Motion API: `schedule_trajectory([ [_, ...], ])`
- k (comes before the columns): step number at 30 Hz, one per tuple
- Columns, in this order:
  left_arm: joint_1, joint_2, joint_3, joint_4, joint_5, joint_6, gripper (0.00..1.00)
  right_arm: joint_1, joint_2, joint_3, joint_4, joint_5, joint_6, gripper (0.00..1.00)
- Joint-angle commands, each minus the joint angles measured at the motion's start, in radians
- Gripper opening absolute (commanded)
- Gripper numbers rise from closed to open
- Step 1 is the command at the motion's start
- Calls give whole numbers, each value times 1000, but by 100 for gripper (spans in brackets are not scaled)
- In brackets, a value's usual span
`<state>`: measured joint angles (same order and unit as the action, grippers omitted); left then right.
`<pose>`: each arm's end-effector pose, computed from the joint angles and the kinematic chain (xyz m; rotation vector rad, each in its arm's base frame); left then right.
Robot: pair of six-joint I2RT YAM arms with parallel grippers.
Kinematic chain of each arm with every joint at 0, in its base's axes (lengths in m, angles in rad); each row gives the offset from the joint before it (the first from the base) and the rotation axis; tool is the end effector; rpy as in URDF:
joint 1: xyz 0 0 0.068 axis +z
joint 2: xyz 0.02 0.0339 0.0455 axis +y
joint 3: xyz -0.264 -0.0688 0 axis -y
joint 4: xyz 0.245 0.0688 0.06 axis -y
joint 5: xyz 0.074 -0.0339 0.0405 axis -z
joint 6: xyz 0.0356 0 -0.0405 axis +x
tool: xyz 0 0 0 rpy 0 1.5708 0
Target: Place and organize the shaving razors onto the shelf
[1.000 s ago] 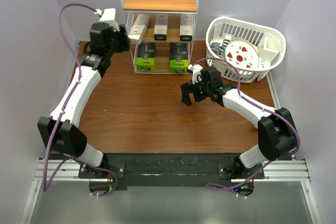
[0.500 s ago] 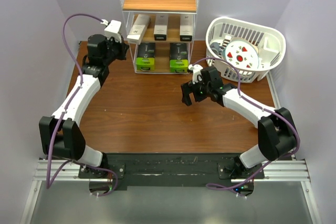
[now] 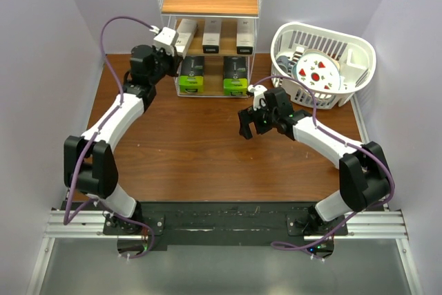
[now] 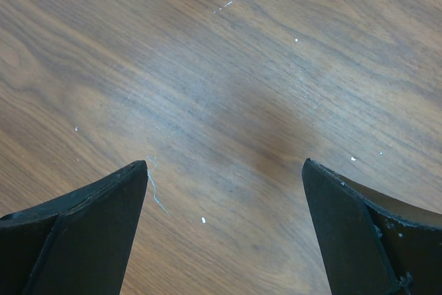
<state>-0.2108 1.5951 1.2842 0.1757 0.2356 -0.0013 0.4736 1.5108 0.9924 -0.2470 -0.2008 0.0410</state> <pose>0.3754 -0.0888 0.3450 0.3537 1.6783 -0.3585 0.2862 0.1547 0.2323 -0.6072 2.2900 0.4872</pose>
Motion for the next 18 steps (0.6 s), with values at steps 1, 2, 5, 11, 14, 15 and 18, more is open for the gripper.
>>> schedule_trajectory([
  [1, -24, 29, 70, 79, -22, 41, 0, -15, -17, 3, 26, 8, -6, 99],
  [2, -35, 40, 75, 84, -27, 43, 0, -16, -18, 0, 28, 8, -7, 99],
  [5, -44, 51, 86, 96, -48, 46, 0, -24, -23, -8, 29, 6, -4, 99],
  [11, -53, 75, 99, 105, -81, 49, 0, -33, -15, -11, 34, 3, -1, 99],
  [14, -53, 68, 98, 104, -99, 55, 0, -36, -9, -6, 35, 0, 0, 99],
  [15, -53, 65, 93, 104, -101, 58, 0, -36, -8, -5, 35, -2, 0, 99],
  [18, -55, 51, 84, 102, -94, 66, 0, -39, 2, -1, 38, -3, 2, 99],
])
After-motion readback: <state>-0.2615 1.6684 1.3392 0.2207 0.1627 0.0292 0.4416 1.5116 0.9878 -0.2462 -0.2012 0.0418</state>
